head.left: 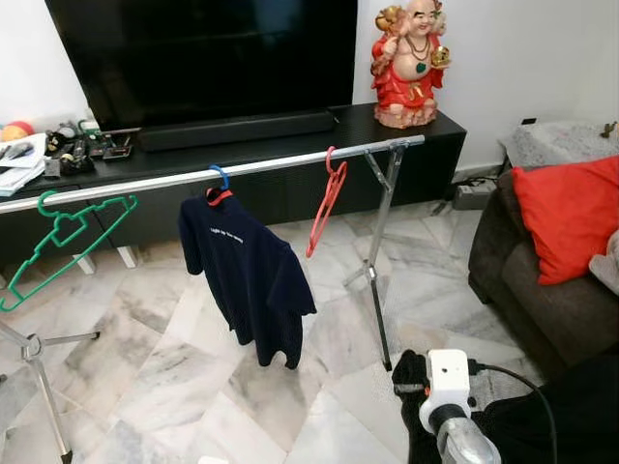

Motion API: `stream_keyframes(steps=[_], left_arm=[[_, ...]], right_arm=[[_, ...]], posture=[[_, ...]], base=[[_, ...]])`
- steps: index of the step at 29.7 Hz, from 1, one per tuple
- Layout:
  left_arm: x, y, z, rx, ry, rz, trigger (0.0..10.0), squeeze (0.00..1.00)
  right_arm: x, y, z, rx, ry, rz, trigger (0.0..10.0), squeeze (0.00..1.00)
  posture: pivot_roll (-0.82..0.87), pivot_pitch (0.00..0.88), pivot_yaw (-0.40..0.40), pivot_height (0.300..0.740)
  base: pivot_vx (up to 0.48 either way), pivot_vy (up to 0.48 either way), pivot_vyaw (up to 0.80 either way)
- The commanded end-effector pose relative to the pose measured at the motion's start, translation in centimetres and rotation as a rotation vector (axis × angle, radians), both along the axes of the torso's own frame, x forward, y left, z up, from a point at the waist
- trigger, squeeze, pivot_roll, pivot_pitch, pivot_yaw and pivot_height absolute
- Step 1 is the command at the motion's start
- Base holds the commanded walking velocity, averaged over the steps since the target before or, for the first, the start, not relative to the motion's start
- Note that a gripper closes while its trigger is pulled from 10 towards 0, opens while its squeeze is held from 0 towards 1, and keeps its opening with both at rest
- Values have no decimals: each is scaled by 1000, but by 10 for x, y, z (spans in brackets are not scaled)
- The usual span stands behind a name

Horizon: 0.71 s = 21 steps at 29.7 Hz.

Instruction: Hang hanger

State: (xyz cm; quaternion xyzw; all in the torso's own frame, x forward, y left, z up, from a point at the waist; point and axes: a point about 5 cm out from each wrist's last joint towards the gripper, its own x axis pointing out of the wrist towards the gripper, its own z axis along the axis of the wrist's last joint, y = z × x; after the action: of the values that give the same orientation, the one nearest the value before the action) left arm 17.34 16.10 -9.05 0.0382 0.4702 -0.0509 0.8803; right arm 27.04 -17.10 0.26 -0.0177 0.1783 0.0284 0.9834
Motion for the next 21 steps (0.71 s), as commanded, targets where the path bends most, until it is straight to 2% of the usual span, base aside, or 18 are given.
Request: stream_keyframes(steps=[1, 3, 8, 19, 21], left_arm=[[-4, 3, -2, 11, 14, 0, 10000, 0], [-4, 3, -2, 9, 13, 1, 10000, 0], [-4, 3, -2, 10, 12, 4, 10000, 0], [-4, 3, -2, 9, 9, 12, 10000, 0], [-5, 3, -2, 10, 9, 13, 10000, 0]], right_arm=[[-6, 1, -10, -18, 38, -4, 10000, 0], [-13, -1, -18, -35, 76, -15, 10000, 0], [-15, -2, -20, -27, 60, -24, 10000, 0], [-11, -5, -20, -38, 45, -36, 10000, 0], [-12, -4, -22, -27, 59, -39, 10000, 0]], posture=[[4, 58, 81, 740], [6, 58, 81, 740], [10, 54, 83, 740], [17, 46, 78, 740], [20, 42, 77, 740]], base=[[0, 0, 0], [0, 0, 0], [0, 0, 0], [0, 0, 739], [0, 0, 269]])
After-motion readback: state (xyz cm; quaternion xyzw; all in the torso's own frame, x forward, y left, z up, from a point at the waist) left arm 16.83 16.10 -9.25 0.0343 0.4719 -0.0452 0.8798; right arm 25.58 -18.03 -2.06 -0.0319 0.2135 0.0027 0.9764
